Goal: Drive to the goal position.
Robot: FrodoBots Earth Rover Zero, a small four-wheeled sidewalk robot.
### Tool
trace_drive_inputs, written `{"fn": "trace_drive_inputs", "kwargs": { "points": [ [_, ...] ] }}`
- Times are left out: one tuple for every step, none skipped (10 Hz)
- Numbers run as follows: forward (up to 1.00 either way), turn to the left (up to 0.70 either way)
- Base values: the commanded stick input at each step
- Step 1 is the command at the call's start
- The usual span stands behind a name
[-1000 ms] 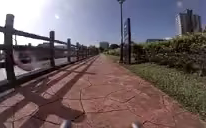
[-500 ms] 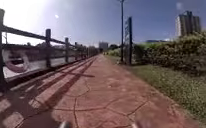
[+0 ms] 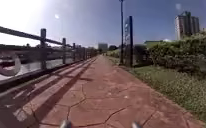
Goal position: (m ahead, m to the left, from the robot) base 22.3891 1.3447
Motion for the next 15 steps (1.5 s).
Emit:
{"fn": "trace_drive_inputs", "kwargs": {
  "points": [
    [0.5,0.0],
    [0.5,0.0],
    [0.5,0.0],
    [0.5,0.0],
    [0.5,0.0],
    [0.5,0.0],
    [0.5,0.0],
    [0.5,0.0],
    [0.5,0.0],
    [0.5,0.0],
    [0.5,0.0],
    [0.5,0.0],
    [0.5,0.0],
    [0.5,0.05],
    [0.5,0.02]
  ]
}}
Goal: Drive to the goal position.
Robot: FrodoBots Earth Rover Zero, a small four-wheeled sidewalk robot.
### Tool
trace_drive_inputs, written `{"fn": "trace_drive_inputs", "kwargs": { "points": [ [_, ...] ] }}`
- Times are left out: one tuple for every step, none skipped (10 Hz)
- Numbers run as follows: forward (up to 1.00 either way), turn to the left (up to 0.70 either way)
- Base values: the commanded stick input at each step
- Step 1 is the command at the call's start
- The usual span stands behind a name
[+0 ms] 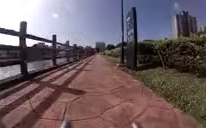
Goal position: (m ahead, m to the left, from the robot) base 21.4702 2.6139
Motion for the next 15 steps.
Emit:
{"fn": "trace_drive_inputs", "kwargs": {
  "points": [
    [0.5,0.0],
    [0.5,0.0],
    [0.5,0.0],
    [0.5,0.0],
    [0.5,0.0],
    [0.5,0.03],
    [0.5,0.03],
    [0.5,0.0],
    [0.5,0.0],
    [0.5,0.0],
    [0.5,0.0],
    [0.5,0.0],
    [0.5,0.0],
    [0.5,0.0],
    [0.5,0.0]
  ]
}}
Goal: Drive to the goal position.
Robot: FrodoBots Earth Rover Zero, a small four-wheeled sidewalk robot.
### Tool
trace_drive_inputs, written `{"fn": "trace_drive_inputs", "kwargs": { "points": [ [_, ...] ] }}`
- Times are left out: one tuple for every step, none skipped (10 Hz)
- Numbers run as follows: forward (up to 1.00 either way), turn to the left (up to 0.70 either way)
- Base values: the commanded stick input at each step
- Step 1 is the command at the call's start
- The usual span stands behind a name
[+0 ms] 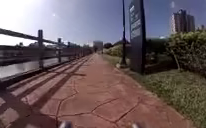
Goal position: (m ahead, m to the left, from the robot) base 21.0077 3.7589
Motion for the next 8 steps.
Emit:
{"fn": "trace_drive_inputs", "kwargs": {
  "points": [
    [0.5,0.0],
    [0.5,0.0],
    [0.5,0.0],
    [0.5,0.0],
    [0.5,0.0],
    [0.5,0.0],
    [0.5,0.0],
    [0.5,0.0]
  ]
}}
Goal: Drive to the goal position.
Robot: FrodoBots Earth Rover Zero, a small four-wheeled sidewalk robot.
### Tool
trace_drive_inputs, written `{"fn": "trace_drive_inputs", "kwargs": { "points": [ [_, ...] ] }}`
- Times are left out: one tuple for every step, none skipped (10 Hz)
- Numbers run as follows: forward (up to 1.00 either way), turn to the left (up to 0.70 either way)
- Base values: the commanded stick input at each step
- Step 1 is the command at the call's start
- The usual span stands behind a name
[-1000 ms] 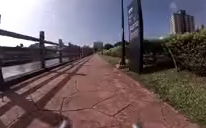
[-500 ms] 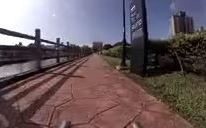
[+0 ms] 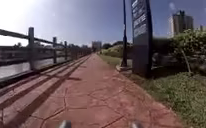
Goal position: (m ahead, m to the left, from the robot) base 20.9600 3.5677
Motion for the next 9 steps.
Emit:
{"fn": "trace_drive_inputs", "kwargs": {
  "points": [
    [0.5,0.0],
    [0.5,0.0],
    [0.5,0.0],
    [0.5,0.0],
    [0.5,0.0],
    [0.5,0.0],
    [0.5,0.01],
    [0.5,0.24],
    [0.5,0.5]
  ]
}}
